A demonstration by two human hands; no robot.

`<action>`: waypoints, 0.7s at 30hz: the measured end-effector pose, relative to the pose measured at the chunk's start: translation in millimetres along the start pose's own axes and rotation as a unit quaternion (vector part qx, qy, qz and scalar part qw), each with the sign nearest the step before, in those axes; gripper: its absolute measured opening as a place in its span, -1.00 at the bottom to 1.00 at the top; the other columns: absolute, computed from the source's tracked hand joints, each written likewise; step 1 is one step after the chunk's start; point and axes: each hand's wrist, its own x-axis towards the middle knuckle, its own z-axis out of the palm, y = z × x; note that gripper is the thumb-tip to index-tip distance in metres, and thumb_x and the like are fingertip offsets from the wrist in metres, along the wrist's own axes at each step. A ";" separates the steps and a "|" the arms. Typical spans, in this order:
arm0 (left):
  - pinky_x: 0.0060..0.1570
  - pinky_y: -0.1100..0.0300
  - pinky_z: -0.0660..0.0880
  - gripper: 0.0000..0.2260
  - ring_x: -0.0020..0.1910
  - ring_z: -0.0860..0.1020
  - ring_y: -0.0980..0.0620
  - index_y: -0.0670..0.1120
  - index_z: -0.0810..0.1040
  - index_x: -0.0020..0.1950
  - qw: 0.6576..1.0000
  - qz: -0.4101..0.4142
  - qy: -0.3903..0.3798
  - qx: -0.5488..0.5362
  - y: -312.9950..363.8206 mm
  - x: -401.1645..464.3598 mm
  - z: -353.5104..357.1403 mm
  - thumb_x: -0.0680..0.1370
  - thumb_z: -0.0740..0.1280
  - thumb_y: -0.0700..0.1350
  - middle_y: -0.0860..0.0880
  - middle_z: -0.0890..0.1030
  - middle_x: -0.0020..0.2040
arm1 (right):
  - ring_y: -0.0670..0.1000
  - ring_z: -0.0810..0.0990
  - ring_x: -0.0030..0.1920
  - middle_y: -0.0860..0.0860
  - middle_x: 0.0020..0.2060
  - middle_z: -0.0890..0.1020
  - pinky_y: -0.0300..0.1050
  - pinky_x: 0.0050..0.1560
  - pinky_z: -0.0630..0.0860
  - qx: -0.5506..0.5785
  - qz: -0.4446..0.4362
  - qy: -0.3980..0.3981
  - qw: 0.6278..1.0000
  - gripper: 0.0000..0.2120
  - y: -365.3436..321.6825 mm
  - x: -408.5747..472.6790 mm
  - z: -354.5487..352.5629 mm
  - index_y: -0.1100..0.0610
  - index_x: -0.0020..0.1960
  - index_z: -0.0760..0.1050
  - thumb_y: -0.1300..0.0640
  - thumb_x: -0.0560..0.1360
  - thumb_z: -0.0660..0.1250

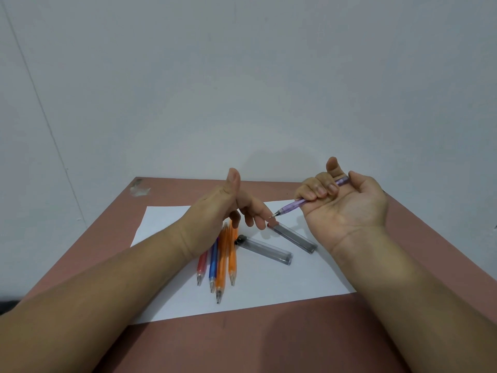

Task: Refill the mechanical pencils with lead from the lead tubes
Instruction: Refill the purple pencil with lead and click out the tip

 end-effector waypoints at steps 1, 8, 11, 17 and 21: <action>-0.10 -0.01 0.45 -0.19 -0.03 0.53 -0.27 -0.02 0.76 -0.08 1.000 -0.001 -0.001 -0.018 -0.2 0.8 -0.1 0.55 -0.26 0.31 -0.15 0.70 -0.09 | -0.01 0.23 -0.48 -0.01 -0.46 0.25 -0.21 -0.43 0.29 0.001 -0.001 0.000 1.000 -0.74 -0.4 0.3 0.0 0.17 -0.11 0.52 0.08 0.38 0.11; -0.12 0.14 0.45 -0.09 -0.08 0.52 -0.14 -0.08 0.74 -0.01 0.997 0.014 -0.032 -0.064 -5.1 1.2 -3.6 0.39 -0.09 0.61 -0.19 0.69 -0.06 | -0.02 0.22 -0.48 -0.02 -0.45 0.24 -0.22 -0.43 0.28 0.010 0.009 0.004 1.000 -0.61 -1.3 0.7 -0.3 0.18 -0.12 0.51 -0.02 0.59 0.02; -0.12 0.15 0.44 -0.08 -0.08 0.52 -0.14 -0.09 0.74 0.00 0.997 0.015 -0.036 -0.069 -5.7 1.7 -3.7 0.38 -0.07 0.62 -0.17 0.70 -0.07 | -0.02 0.23 -0.48 -0.02 -0.46 0.24 -0.23 -0.43 0.29 0.010 0.009 0.002 1.000 -0.61 -1.4 1.1 0.0 0.17 -0.12 0.51 -0.03 0.59 0.02; -0.13 0.14 0.46 -0.12 -0.08 0.53 -0.14 -0.05 0.74 -0.01 0.998 0.018 -0.035 -0.058 -5.5 0.9 -3.8 0.41 -0.09 0.59 -0.13 0.70 -0.09 | -0.02 0.23 -0.48 -0.02 -0.46 0.24 -0.22 -0.43 0.28 0.010 0.007 0.002 1.000 -0.65 -1.2 1.8 -0.9 0.17 -0.11 0.52 0.00 0.56 0.04; -0.14 0.16 0.45 -0.13 -0.10 0.53 -0.09 -0.05 0.75 -0.03 0.998 0.014 -0.034 -0.056 -3.9 1.4 -3.3 0.41 -0.08 0.60 -0.12 0.70 -0.09 | -0.01 0.23 -0.49 -0.02 -0.46 0.25 -0.22 -0.42 0.28 0.008 0.002 -0.005 1.000 -0.73 -1.6 1.3 0.3 0.16 -0.11 0.53 0.08 0.38 0.11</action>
